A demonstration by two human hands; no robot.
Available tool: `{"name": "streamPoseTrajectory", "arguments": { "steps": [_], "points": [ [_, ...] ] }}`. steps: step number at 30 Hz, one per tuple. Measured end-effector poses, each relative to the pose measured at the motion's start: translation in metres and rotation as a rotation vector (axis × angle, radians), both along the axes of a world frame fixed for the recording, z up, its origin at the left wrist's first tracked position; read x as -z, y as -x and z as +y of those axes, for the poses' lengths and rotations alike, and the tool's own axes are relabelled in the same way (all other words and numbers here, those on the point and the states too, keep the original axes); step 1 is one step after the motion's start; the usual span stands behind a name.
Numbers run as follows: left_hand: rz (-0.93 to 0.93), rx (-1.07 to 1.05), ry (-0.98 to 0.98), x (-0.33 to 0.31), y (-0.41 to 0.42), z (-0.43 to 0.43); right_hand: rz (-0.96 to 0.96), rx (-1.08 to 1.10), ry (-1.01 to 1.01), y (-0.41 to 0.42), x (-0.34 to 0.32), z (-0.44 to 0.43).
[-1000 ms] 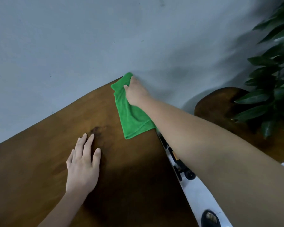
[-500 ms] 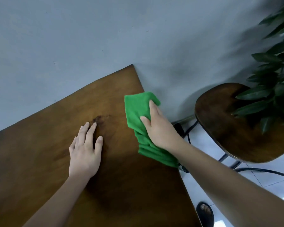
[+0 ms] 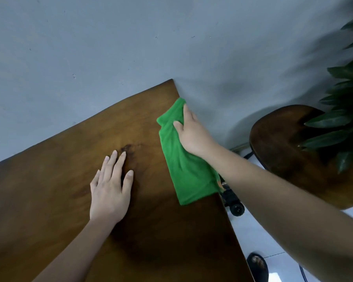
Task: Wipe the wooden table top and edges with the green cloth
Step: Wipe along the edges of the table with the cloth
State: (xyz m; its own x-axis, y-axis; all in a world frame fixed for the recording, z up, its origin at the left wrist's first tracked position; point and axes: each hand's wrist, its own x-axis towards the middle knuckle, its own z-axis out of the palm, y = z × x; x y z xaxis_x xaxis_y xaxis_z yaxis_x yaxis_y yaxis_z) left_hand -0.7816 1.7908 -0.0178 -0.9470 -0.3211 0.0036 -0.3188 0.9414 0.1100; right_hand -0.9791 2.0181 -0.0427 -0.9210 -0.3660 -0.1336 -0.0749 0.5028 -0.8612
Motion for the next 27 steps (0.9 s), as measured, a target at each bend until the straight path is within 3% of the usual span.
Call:
{"name": "streamPoseTrajectory", "arguments": {
  "steps": [7, 12, 20, 27],
  "points": [
    [-0.015, 0.002, -0.004, 0.000, 0.001, 0.000, -0.073, 0.003, 0.015, 0.098, -0.012, -0.043],
    [-0.017, 0.001, -0.022, -0.003, 0.001, 0.003, -0.090, 0.005, 0.034, 0.095, -0.012, -0.039],
    [-0.030, 0.021, -0.011, -0.005, -0.002, 0.004, -0.100, 0.008, 0.076, -0.026, -0.007, 0.015],
    [-0.032, 0.056, -0.022, -0.005, -0.005, 0.001, -0.130, 0.007, 0.071, -0.184, -0.007, 0.094]
  ]
}}
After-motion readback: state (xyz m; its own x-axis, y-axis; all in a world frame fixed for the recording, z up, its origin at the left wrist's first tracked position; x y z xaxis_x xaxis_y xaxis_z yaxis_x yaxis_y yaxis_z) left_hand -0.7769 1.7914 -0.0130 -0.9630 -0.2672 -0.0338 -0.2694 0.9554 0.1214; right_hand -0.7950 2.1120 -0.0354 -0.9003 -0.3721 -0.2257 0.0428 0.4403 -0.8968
